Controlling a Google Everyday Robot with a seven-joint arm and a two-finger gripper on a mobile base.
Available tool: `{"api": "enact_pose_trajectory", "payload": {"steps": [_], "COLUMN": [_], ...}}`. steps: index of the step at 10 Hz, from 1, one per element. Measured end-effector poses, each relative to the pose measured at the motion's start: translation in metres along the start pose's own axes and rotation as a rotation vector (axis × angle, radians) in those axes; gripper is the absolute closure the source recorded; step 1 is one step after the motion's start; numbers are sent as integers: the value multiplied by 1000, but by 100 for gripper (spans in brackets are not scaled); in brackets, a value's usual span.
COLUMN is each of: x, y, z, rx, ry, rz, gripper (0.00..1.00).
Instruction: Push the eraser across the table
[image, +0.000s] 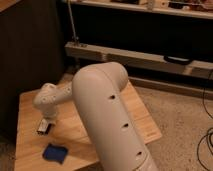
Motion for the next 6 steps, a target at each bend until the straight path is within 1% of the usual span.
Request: {"api": "enact_pose_trajectory", "payload": {"steps": [2,4,5,6], "x": [-27,-32,-30,-27], "y": [-2,2,6,10], "z": [-5,-13,-15,-10], "rx": [-6,-12,-16,-24], "ry": [-24,-32,-24,-10], "rz": [-32,-55,-65,-70], "gripper": [100,100,100,100]}}
